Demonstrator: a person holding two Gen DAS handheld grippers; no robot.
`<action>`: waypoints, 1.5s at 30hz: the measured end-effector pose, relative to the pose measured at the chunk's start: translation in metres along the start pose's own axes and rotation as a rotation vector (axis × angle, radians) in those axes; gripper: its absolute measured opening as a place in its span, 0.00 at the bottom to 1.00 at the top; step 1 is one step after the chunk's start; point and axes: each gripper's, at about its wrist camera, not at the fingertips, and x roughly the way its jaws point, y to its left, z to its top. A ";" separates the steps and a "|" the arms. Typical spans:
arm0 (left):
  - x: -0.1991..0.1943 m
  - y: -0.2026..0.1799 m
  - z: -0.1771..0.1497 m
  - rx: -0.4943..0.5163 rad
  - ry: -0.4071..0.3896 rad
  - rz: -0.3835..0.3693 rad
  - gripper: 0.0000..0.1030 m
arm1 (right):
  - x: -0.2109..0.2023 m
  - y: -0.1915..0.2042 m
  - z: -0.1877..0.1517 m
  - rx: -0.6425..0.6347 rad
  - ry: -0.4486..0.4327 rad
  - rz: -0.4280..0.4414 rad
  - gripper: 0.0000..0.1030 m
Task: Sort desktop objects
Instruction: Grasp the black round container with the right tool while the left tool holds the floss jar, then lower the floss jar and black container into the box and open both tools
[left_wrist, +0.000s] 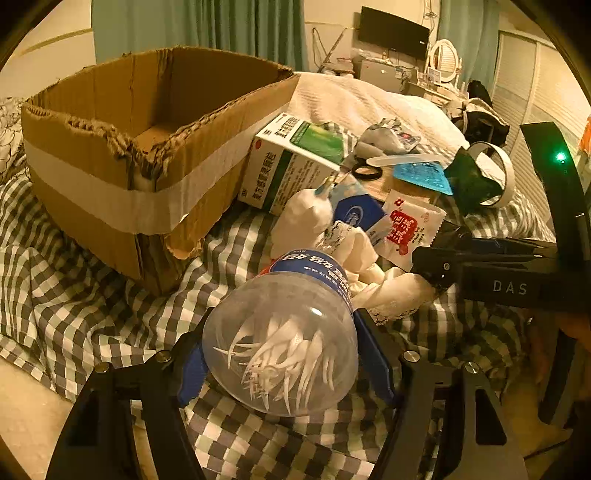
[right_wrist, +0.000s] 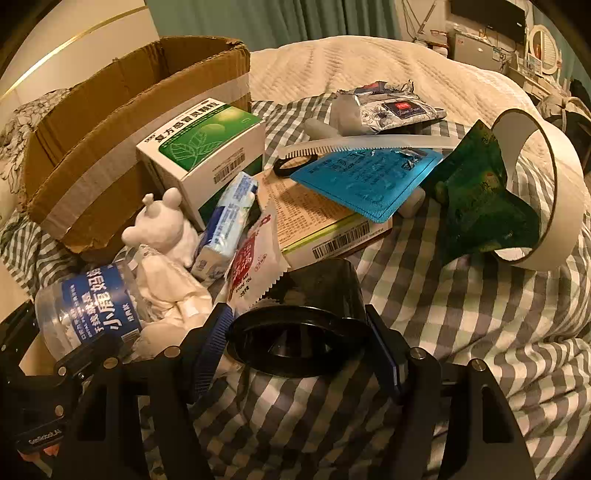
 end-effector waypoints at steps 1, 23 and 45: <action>-0.001 -0.001 0.001 0.001 -0.002 -0.002 0.70 | -0.005 0.000 -0.001 0.009 -0.007 0.008 0.68; -0.057 0.017 0.009 -0.108 -0.134 -0.039 0.67 | -0.085 0.028 -0.010 -0.046 -0.147 0.045 0.67; -0.123 0.072 0.103 -0.164 -0.373 -0.050 0.67 | -0.132 0.081 0.058 -0.175 -0.256 0.130 0.67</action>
